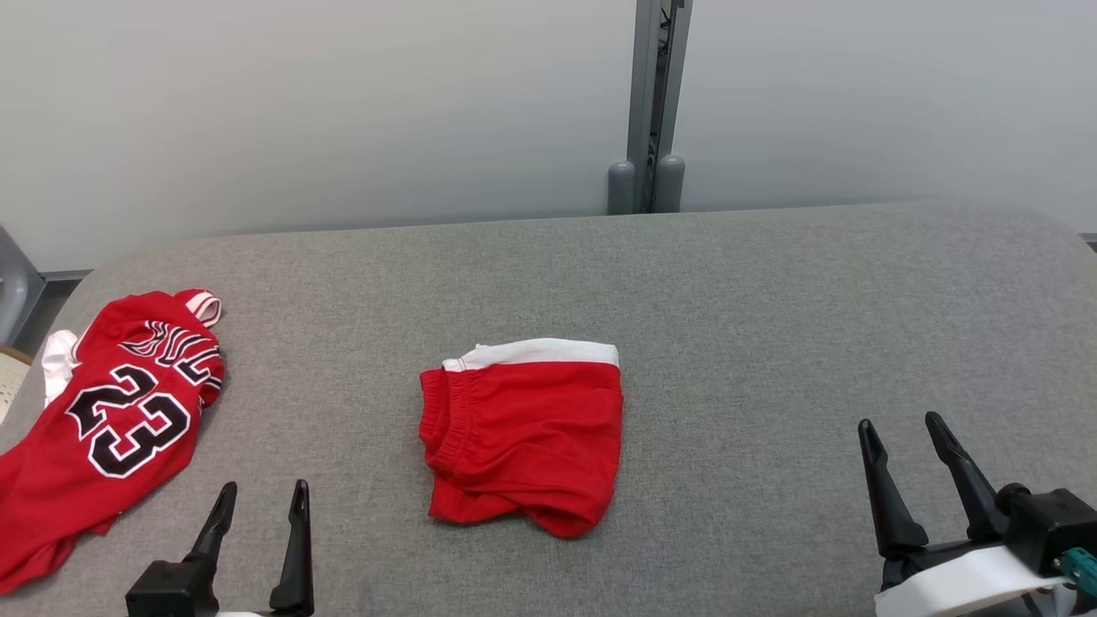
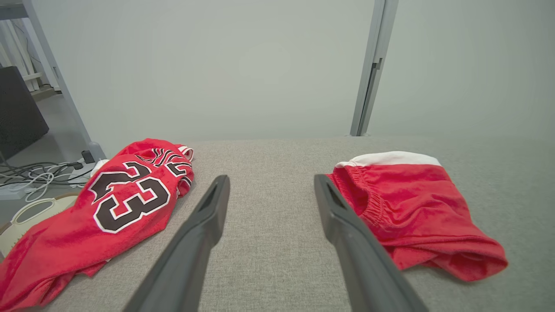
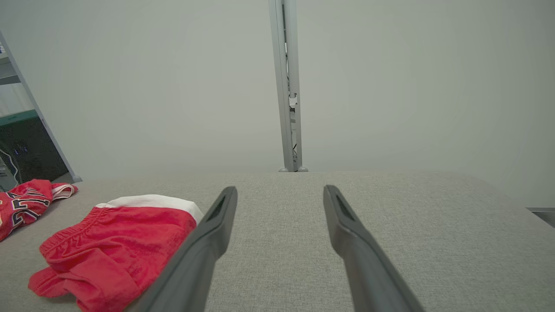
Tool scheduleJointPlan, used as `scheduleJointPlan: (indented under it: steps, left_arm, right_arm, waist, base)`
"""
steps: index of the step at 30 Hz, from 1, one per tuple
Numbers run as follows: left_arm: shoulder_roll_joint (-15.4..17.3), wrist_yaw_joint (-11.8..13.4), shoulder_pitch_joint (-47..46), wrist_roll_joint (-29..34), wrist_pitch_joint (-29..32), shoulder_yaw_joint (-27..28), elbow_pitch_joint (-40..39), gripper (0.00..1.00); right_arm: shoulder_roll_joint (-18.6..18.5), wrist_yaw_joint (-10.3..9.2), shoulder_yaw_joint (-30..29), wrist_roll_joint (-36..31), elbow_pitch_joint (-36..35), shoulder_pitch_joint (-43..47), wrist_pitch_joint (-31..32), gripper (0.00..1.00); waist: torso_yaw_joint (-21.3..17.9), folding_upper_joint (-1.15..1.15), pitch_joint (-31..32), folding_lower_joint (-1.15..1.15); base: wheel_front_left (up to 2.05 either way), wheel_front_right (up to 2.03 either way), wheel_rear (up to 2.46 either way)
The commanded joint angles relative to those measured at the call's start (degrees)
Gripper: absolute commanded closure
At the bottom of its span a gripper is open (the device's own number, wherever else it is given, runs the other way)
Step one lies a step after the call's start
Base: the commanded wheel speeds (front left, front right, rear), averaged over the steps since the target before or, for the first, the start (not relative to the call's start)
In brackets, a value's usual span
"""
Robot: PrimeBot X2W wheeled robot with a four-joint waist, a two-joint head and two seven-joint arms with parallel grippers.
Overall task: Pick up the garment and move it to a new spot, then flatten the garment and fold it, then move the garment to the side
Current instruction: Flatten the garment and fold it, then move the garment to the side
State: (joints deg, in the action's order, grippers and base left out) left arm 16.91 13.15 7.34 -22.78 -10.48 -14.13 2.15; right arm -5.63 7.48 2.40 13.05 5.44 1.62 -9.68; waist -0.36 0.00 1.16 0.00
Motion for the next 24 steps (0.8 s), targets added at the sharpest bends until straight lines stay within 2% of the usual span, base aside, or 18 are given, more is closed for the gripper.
scheduleJointPlan:
  steps: [1, 24]
  left_arm:
    - [0.2, 0.3, 0.7, 0.2, 0.1, 0.0, -0.3, 0.00]
    - [0.9, 1.5, 1.2, -0.2, 1.5, -0.7, -2.5, 0.00]
  right_arm:
    - [-0.2, 0.03, -0.1, -0.5, -0.4, 0.6, 0.2, 0.00]
    - [-0.1, 0.03, -0.2, -1.0, -1.6, 1.2, 1.8, 0.00]
  waist:
    - [0.0, 0.00, 0.3, 0.00]
    - [-0.3, 0.00, 0.5, 0.00]
  base:
    - [0.00, 0.00, 0.00]
    - [0.00, 0.00, 0.00]
